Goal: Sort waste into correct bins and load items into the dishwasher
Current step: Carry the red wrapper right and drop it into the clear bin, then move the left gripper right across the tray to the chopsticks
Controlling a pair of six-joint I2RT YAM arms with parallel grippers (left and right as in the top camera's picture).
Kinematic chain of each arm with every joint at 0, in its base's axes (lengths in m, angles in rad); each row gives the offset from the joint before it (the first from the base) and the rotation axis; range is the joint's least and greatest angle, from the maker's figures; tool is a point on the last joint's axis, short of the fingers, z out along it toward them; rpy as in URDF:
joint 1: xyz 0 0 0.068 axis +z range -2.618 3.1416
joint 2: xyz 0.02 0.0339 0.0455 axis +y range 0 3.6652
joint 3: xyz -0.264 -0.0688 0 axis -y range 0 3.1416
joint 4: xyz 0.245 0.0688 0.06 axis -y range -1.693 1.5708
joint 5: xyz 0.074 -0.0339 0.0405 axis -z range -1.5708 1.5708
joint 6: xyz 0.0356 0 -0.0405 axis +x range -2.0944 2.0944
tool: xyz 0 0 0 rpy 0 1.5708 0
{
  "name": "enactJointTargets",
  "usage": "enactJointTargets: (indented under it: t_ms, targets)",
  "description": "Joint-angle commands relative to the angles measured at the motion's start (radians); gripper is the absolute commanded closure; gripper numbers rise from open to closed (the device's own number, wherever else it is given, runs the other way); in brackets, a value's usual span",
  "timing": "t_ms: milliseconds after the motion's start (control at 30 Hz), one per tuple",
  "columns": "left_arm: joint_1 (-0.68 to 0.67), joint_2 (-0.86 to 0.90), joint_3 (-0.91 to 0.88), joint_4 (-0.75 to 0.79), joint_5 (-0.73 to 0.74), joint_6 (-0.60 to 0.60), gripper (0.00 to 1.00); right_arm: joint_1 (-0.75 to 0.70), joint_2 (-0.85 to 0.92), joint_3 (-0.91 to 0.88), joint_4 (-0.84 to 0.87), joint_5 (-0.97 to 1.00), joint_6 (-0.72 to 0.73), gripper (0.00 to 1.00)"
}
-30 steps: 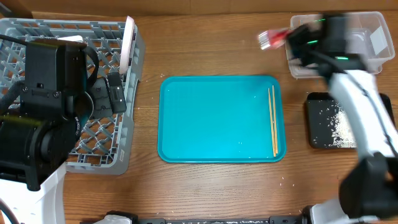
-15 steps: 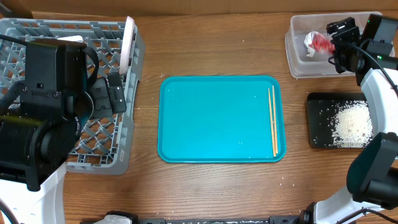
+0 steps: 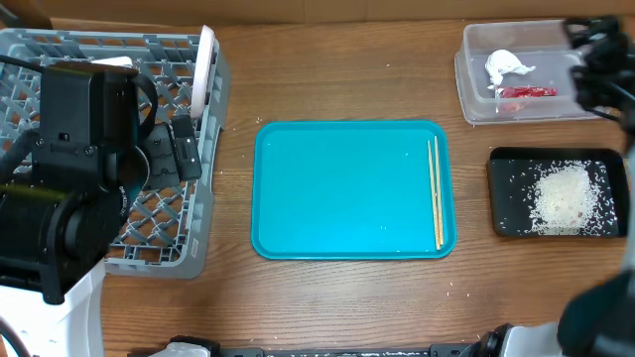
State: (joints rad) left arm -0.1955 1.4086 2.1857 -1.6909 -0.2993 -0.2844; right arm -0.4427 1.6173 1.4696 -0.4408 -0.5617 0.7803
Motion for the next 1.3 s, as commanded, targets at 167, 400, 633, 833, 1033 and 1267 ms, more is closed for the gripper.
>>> enactJointTargets:
  t_ms: [167,400,633,833,1033,1267]
  targets:
    - [0.006,0.005,0.002,0.002,0.005,0.011,0.00,-0.338,-0.228,0.005,-0.204,0.038,-0.020,0.00]
    - [0.006,0.010,0.002,0.002,0.005,0.011,0.00,-0.497,-0.221,0.005,-0.472,0.038,-0.019,0.01]
    - [0.005,0.012,0.002,0.002,0.005,0.011,0.00,-0.514,-0.214,0.005,-0.571,0.038,-0.019,0.01]
    - [0.005,0.017,0.002,0.002,0.005,0.011,0.00,-0.514,-0.214,0.005,-0.571,0.038,-0.019,0.00]
    - [0.006,0.024,0.002,0.070,0.005,0.011,0.00,-0.514,-0.214,0.005,-0.571,0.038,-0.019,0.00]
    - [0.005,0.031,0.002,0.121,0.158,-0.100,0.00,-0.514,-0.214,0.005,-0.571,0.037,-0.019,0.00]
